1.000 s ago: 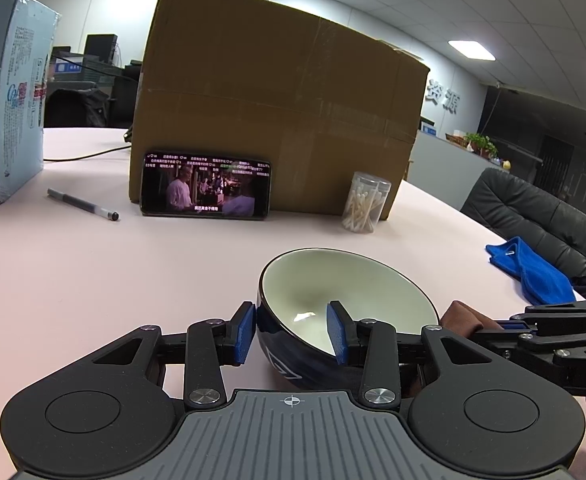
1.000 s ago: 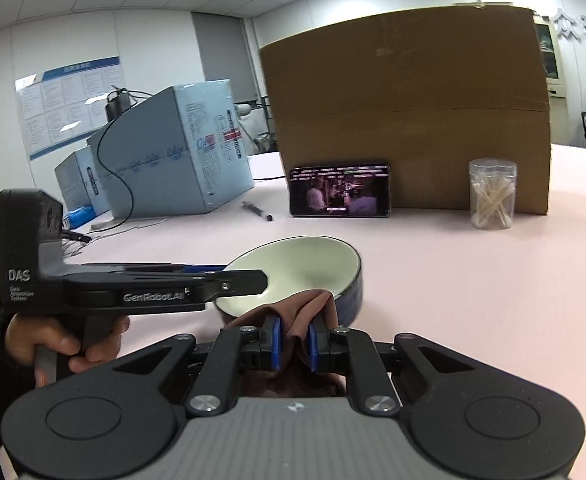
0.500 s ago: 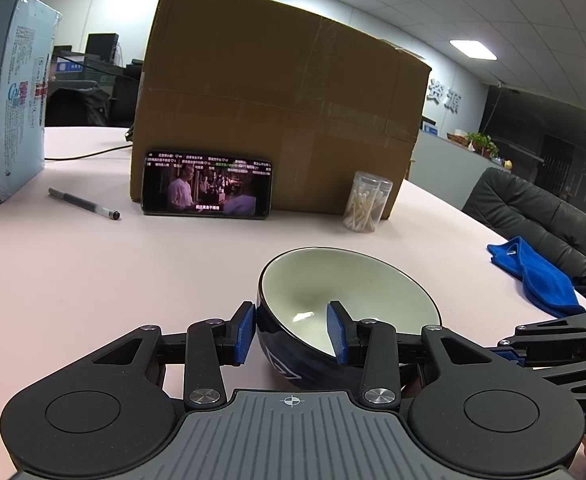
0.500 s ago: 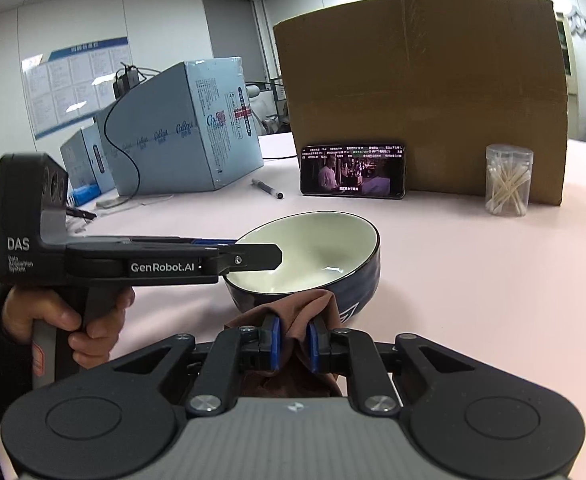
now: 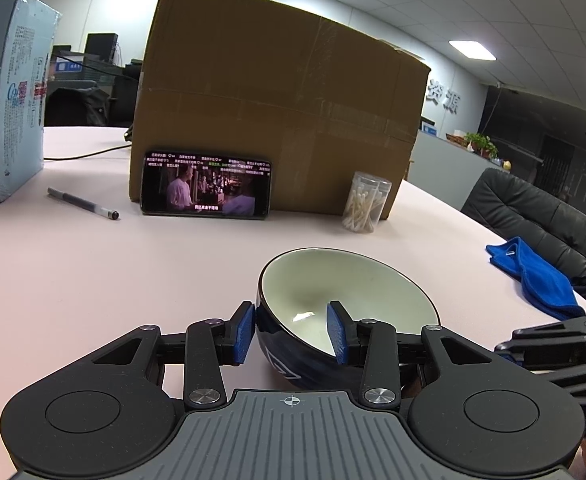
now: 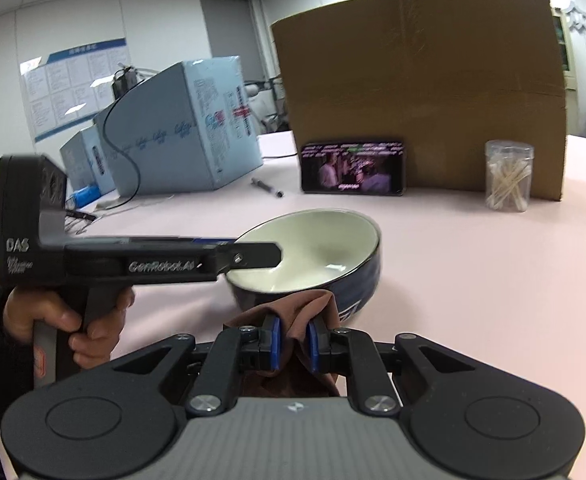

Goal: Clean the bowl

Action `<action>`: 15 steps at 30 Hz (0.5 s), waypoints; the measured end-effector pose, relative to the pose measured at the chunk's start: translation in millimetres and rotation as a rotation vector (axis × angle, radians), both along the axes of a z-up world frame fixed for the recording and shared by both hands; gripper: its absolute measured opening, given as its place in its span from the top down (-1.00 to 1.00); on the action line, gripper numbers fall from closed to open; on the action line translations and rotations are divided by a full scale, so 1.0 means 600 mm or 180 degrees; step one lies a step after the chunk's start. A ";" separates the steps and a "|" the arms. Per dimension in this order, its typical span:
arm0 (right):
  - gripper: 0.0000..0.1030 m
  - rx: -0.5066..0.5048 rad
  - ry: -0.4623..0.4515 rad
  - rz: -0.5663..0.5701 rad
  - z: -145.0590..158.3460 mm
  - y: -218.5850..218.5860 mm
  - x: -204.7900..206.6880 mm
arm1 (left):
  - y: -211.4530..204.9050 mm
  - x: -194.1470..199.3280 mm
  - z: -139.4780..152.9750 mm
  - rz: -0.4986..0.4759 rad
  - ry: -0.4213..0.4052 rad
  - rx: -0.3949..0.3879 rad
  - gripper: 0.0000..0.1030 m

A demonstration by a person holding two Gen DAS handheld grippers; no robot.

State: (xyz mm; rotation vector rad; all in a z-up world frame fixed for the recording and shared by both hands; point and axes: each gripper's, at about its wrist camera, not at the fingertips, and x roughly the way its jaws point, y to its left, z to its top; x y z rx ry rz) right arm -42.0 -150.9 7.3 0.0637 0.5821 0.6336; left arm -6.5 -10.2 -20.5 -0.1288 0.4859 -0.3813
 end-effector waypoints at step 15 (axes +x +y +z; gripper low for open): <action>0.70 0.0524 0.0023 0.0284 0.062 -0.033 -0.060 | 0.004 0.003 -0.001 -0.0008 0.0004 -0.0026 0.27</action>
